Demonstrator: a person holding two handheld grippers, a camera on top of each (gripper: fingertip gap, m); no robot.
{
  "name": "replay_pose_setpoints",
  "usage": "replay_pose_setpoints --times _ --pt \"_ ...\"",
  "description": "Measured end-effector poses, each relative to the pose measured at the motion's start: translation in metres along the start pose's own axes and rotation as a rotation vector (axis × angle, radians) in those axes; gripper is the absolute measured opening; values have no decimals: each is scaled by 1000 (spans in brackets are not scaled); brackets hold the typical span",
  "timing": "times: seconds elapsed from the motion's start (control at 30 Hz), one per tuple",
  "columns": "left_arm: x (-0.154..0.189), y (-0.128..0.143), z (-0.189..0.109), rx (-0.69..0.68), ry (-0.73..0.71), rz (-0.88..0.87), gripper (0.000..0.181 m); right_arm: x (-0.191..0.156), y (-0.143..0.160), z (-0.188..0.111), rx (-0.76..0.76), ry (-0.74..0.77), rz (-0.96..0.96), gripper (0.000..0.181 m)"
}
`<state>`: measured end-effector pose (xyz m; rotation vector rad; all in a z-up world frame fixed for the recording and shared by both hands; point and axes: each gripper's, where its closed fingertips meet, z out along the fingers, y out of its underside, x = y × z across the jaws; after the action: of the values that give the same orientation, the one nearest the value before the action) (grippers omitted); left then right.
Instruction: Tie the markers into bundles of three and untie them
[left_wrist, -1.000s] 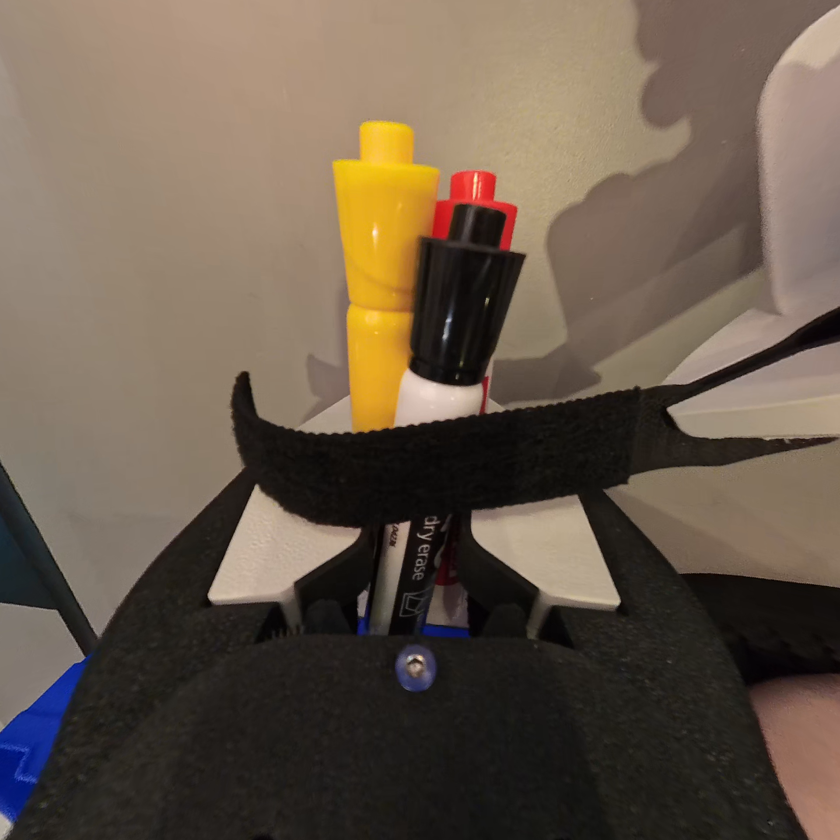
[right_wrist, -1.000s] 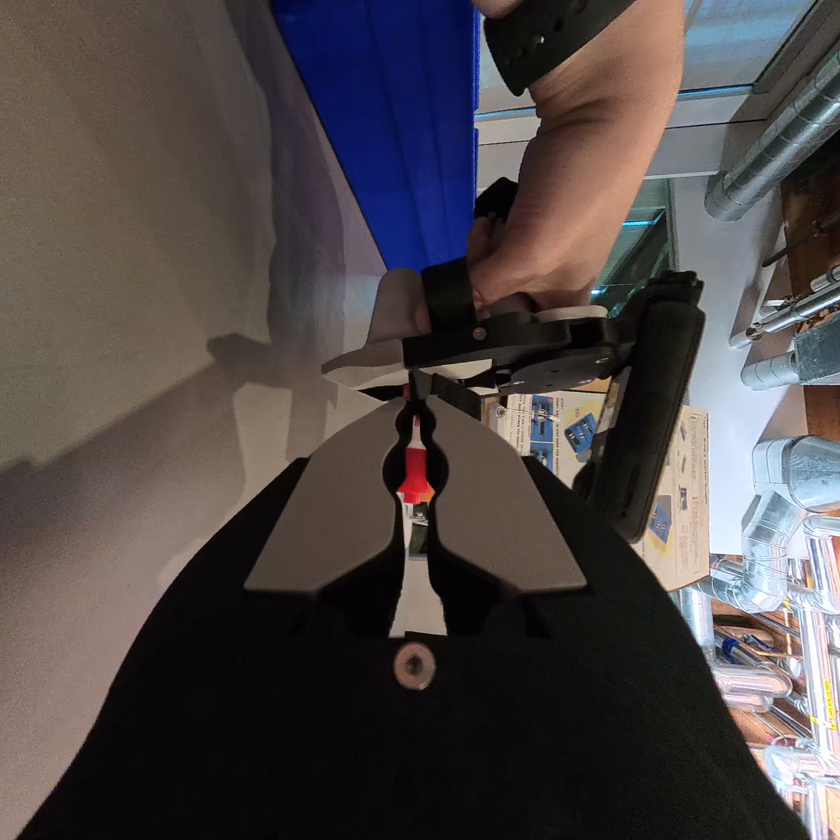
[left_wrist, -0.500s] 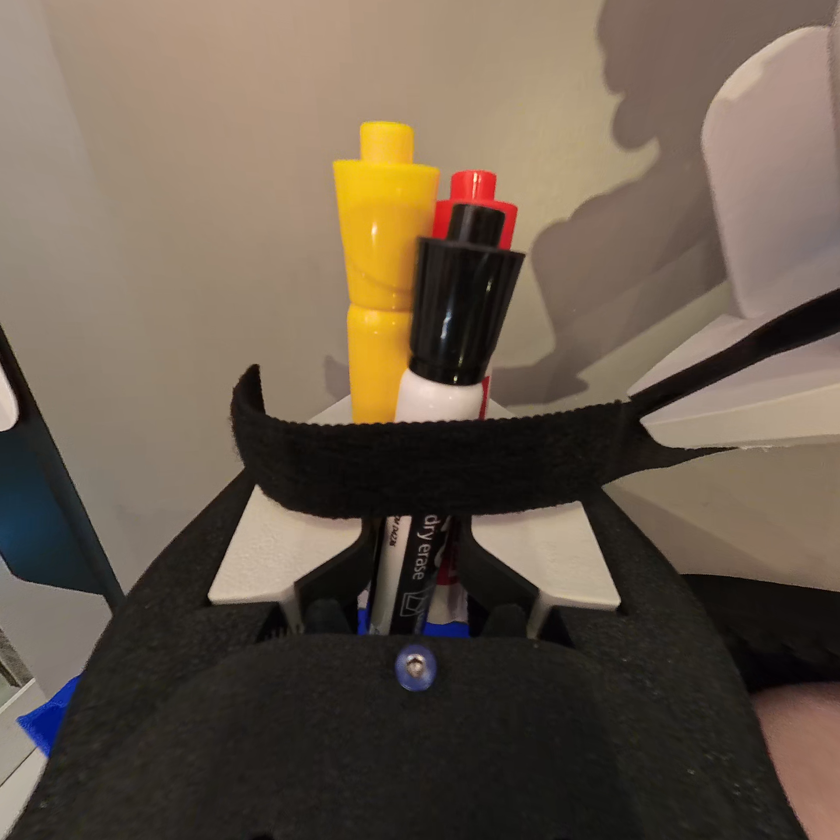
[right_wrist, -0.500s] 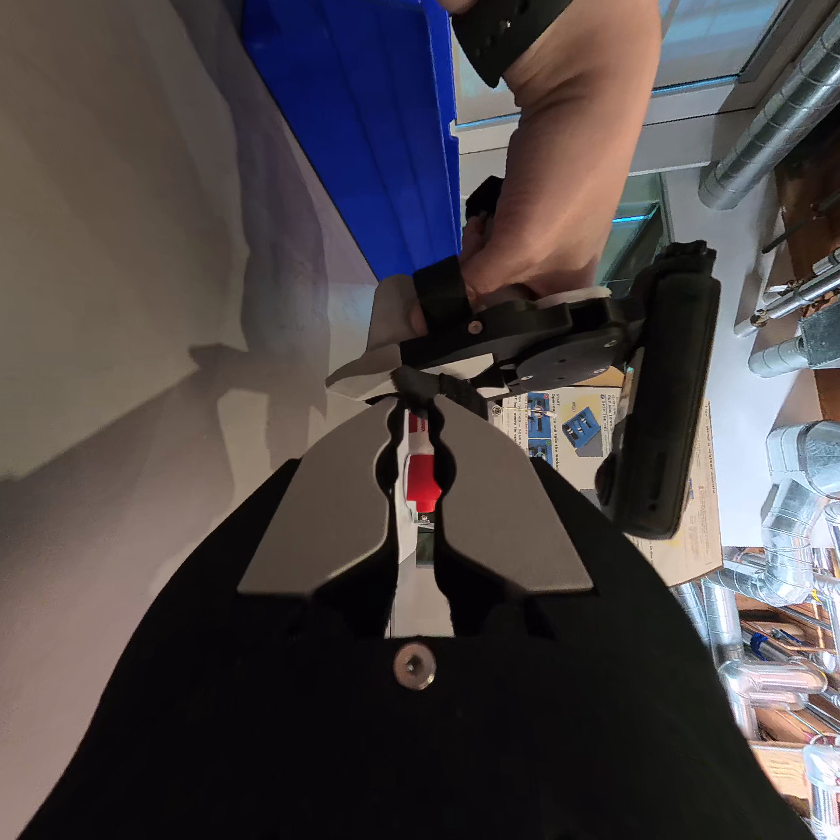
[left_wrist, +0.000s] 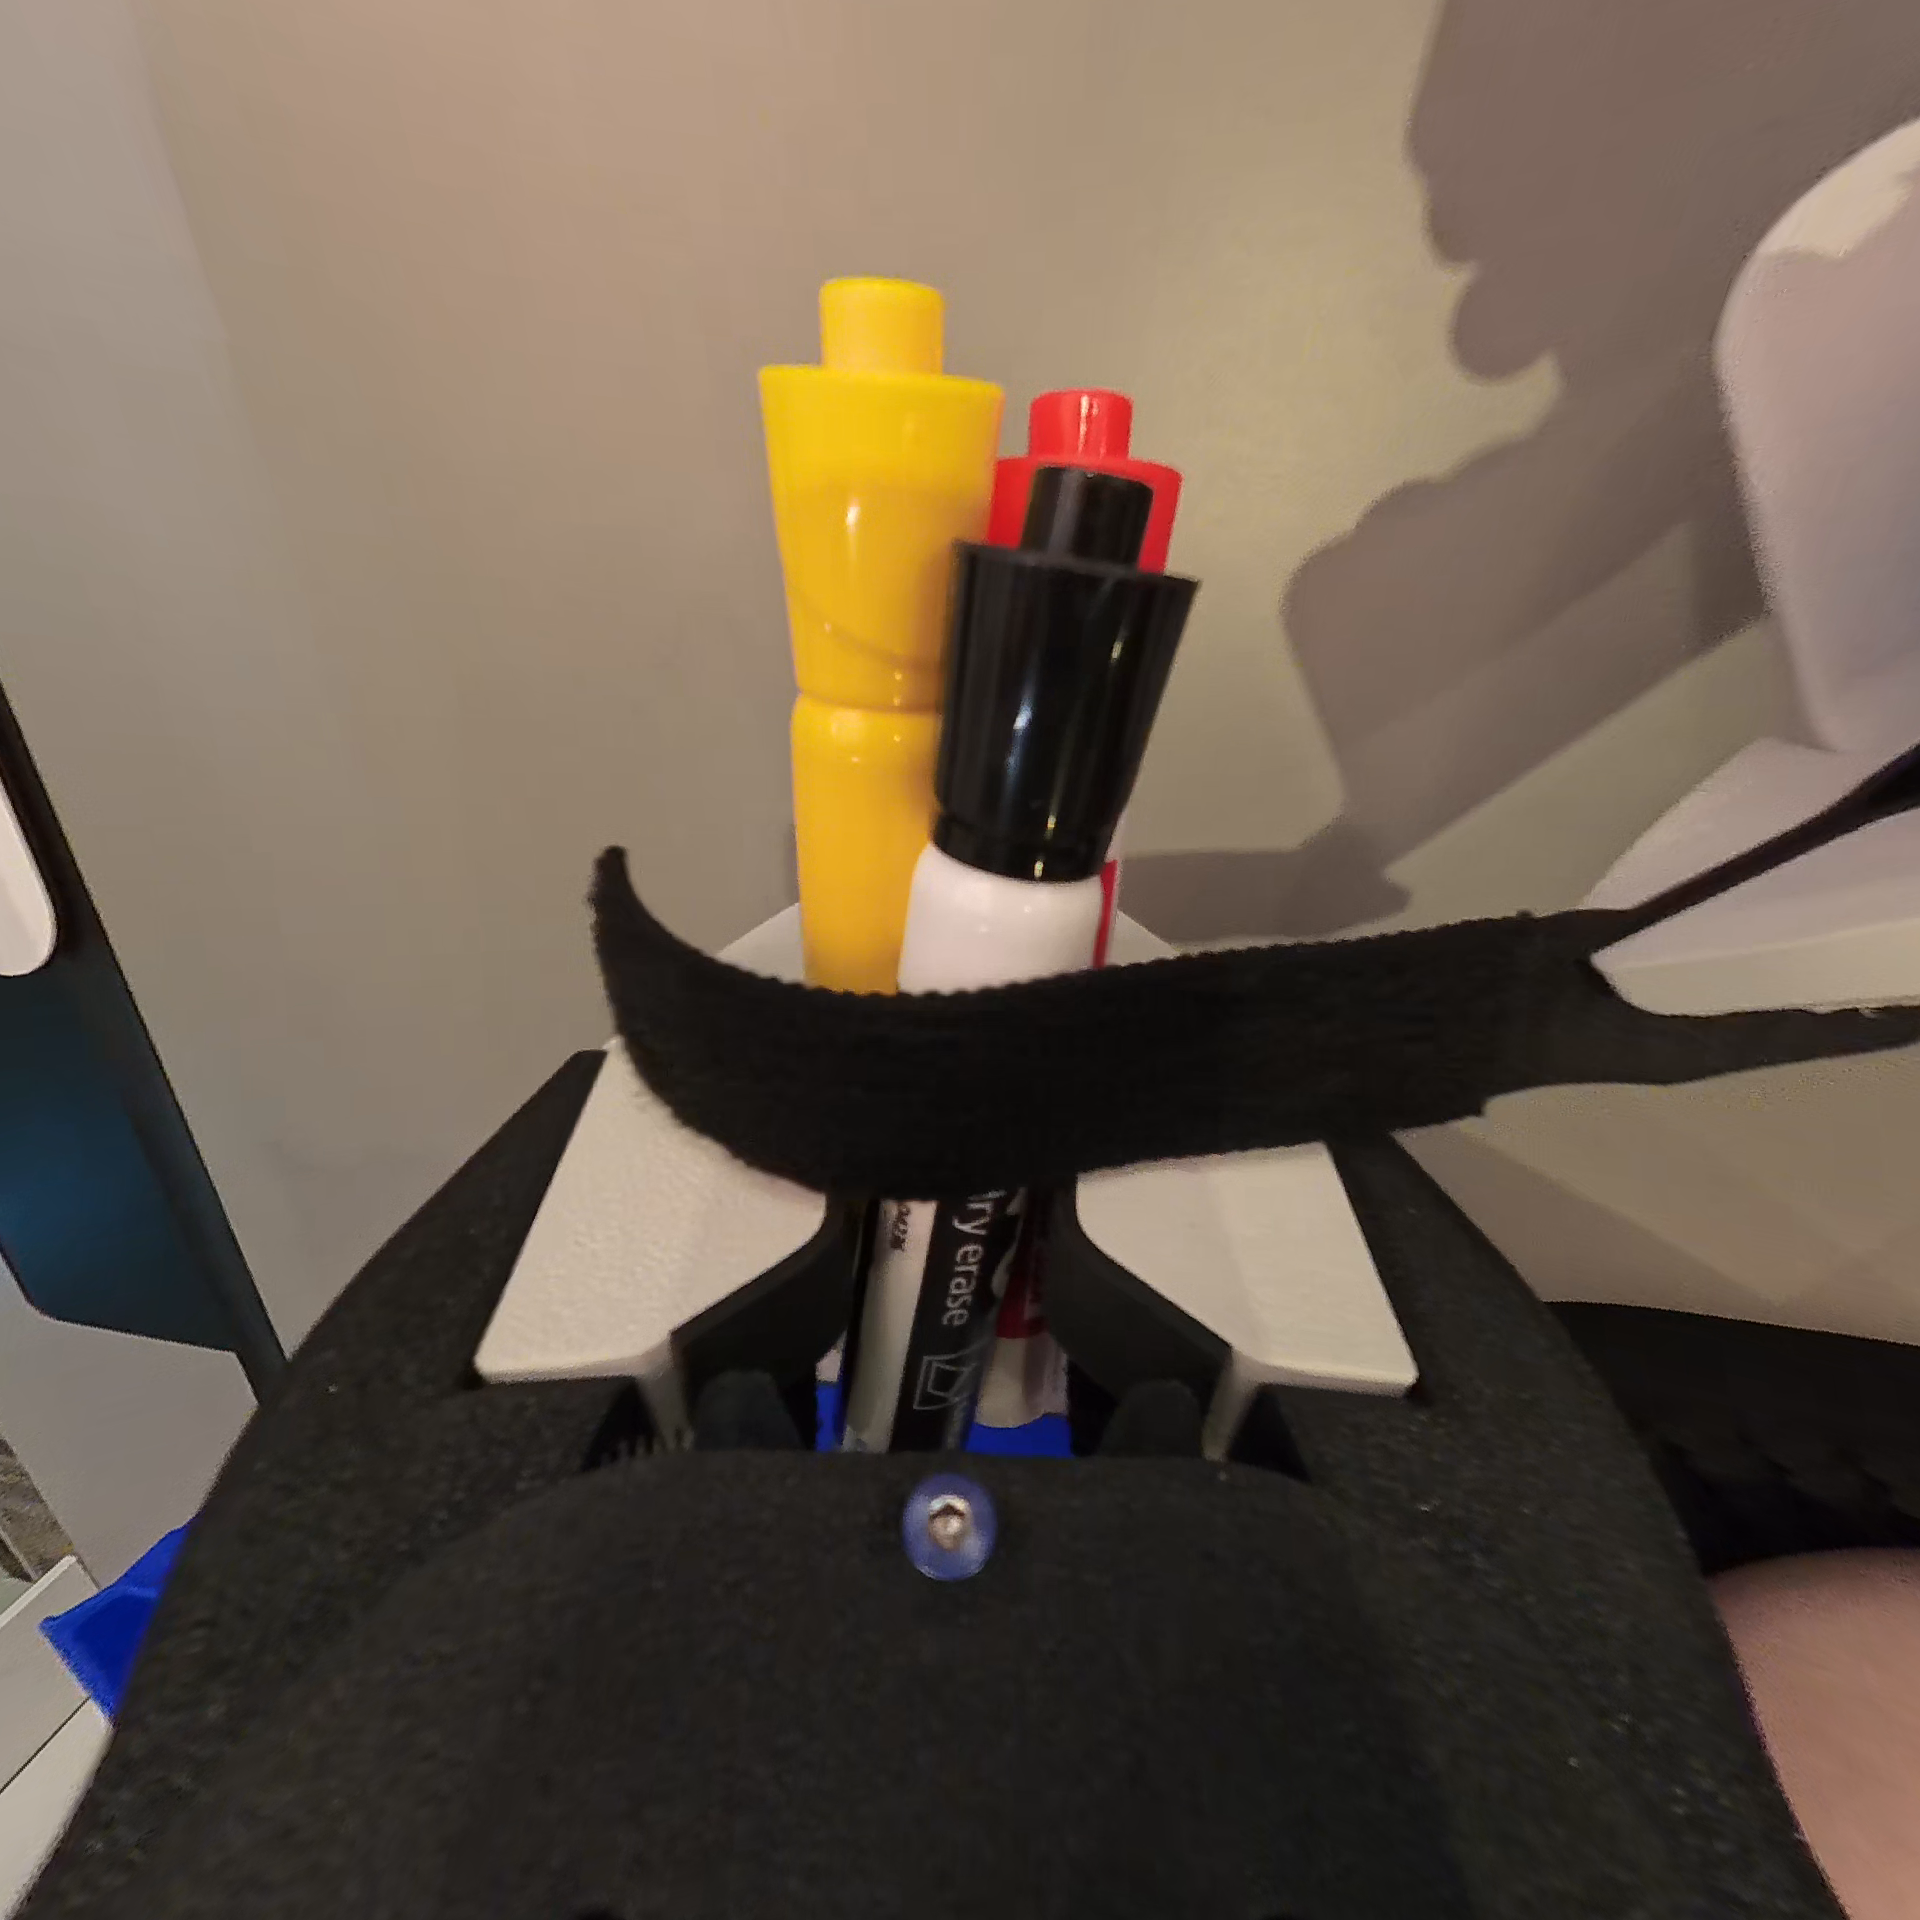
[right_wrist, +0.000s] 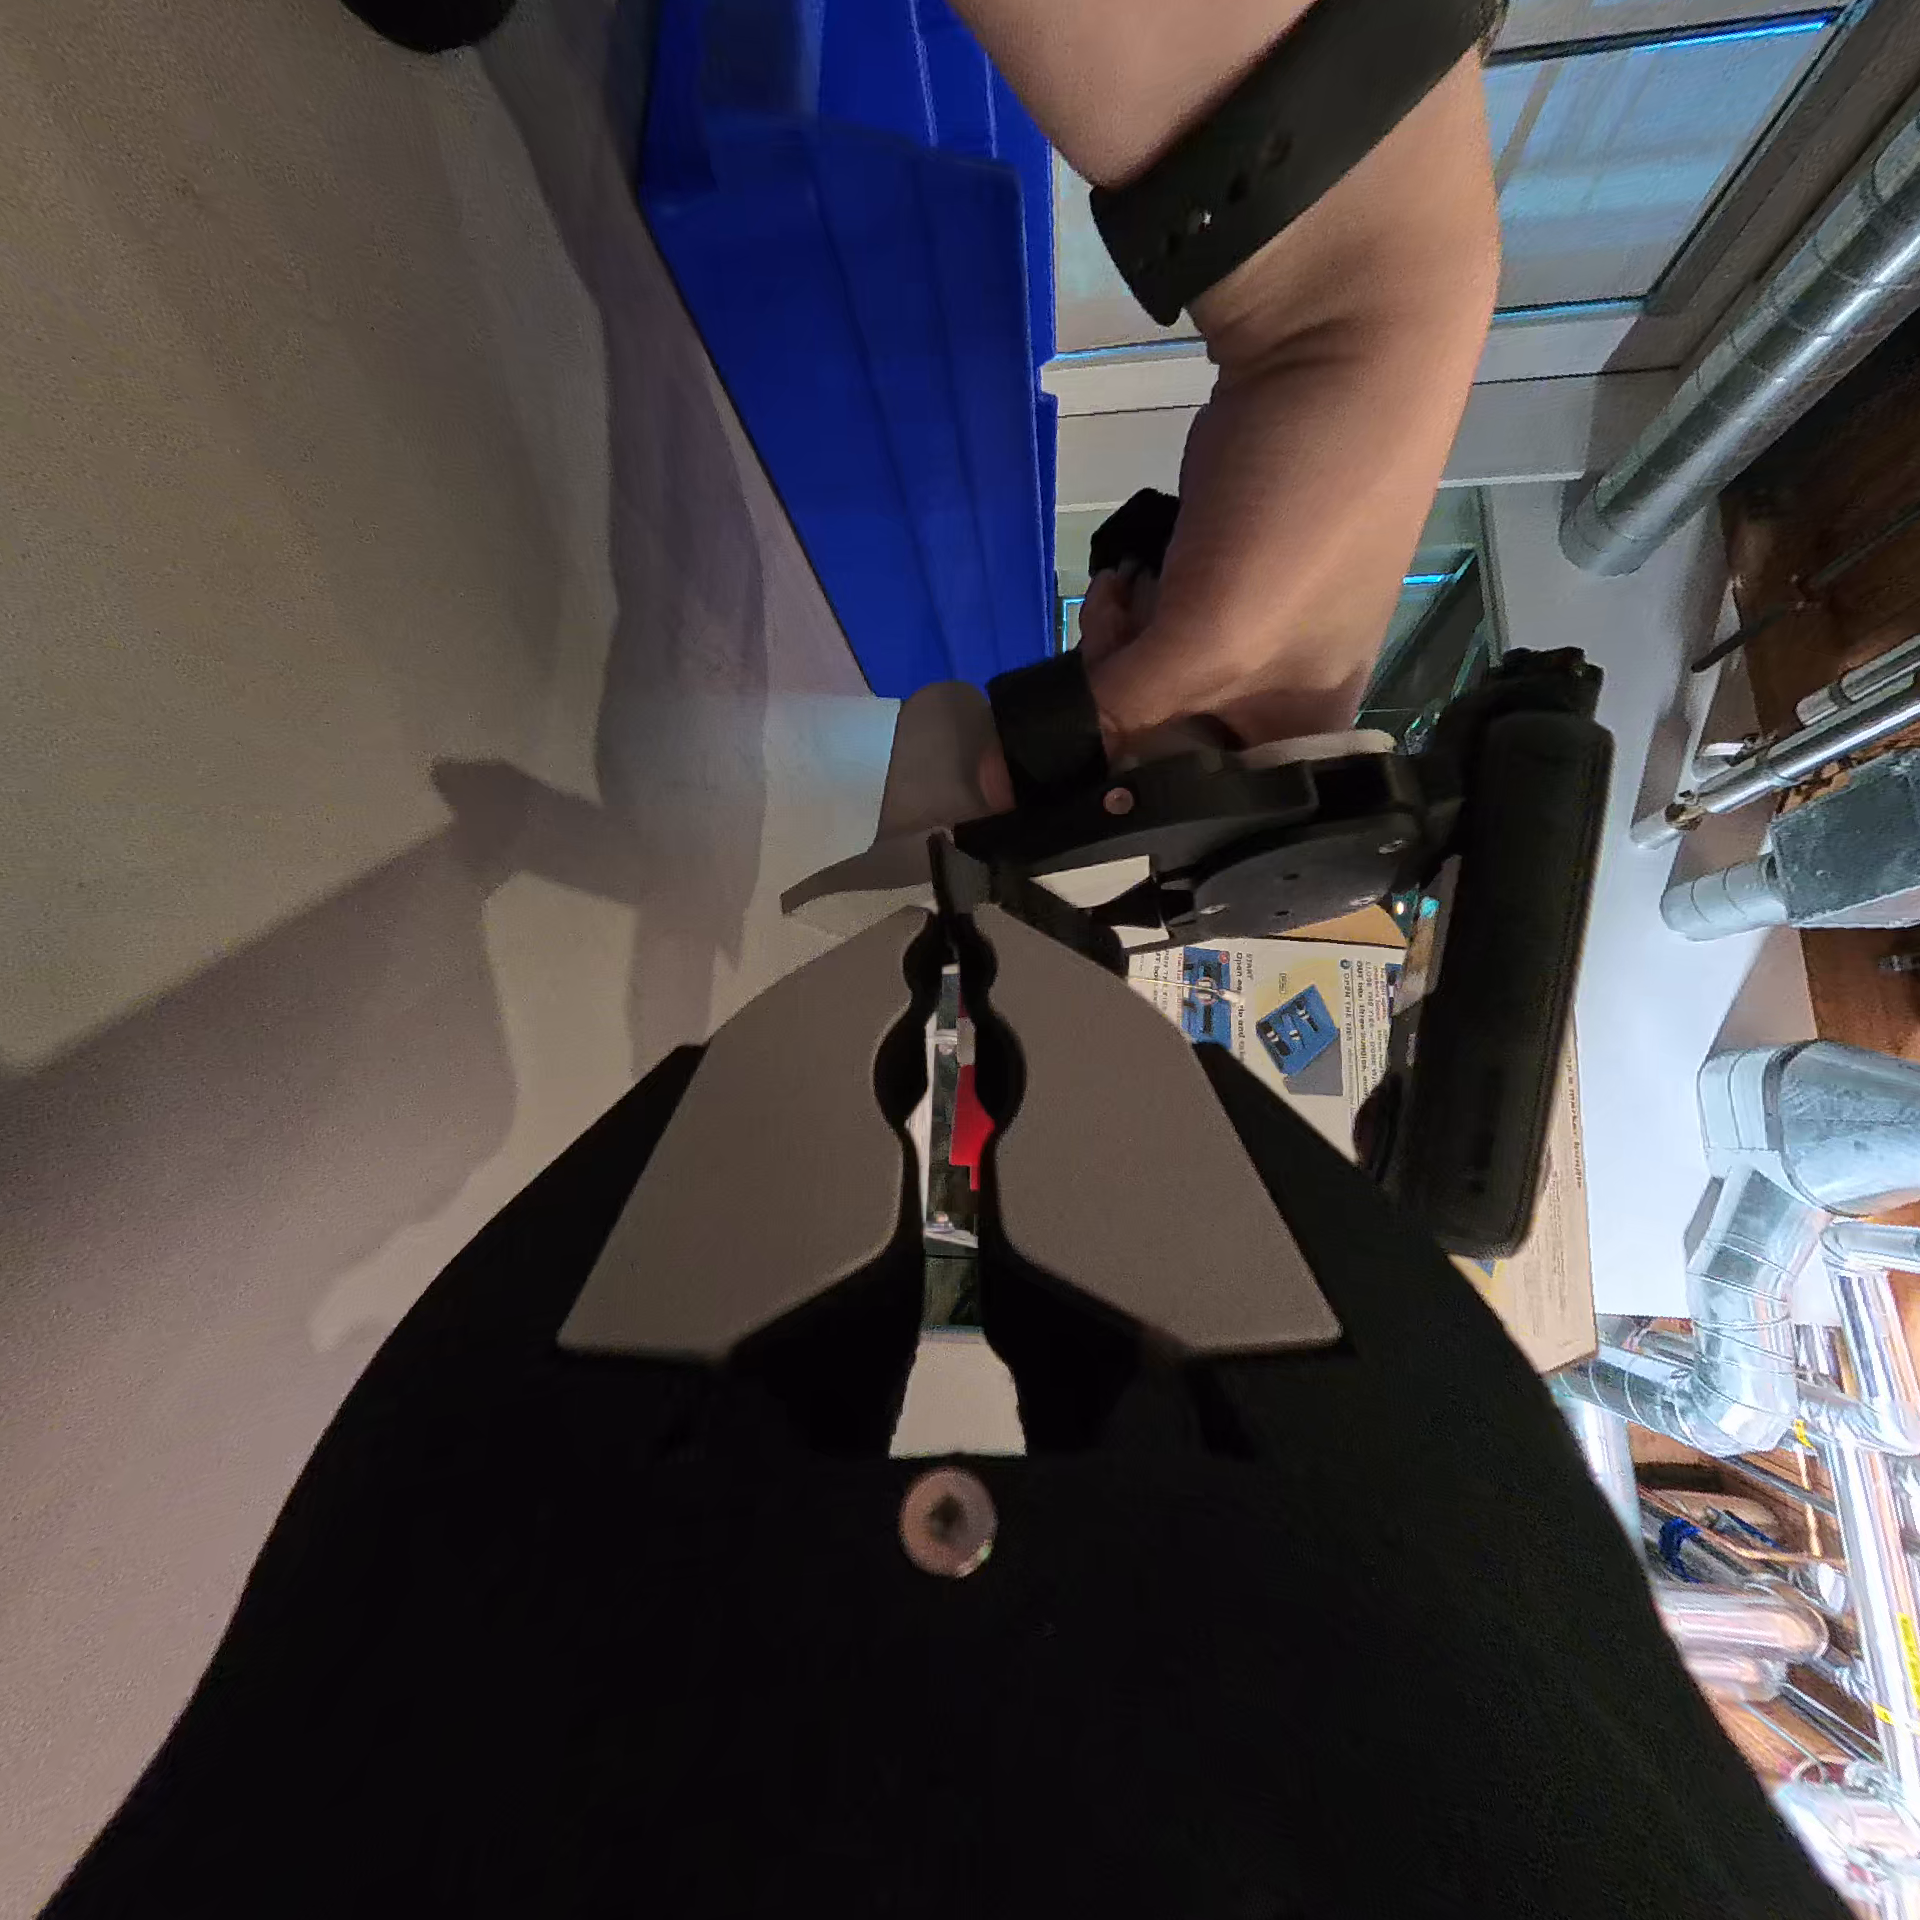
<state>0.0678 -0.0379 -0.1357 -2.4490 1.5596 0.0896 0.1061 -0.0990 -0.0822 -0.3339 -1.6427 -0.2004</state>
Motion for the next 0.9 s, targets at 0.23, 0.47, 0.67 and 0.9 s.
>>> replay_pose_setpoints --times 0.23,0.47,0.67,0.9 --pt "2 -1 0 12 16 -1 41 -8 -9 -4 67 -40 1 4" --pt "5 -2 3 33 51 -3 41 -3 -8 -3 64 -26 39 9" --pt "5 -2 0 33 43 -4 41 -5 -5 -3 57 -24 31 18" --pt "4 -1 -2 36 39 -7 41 -3 -2 -3 53 -19 39 25"
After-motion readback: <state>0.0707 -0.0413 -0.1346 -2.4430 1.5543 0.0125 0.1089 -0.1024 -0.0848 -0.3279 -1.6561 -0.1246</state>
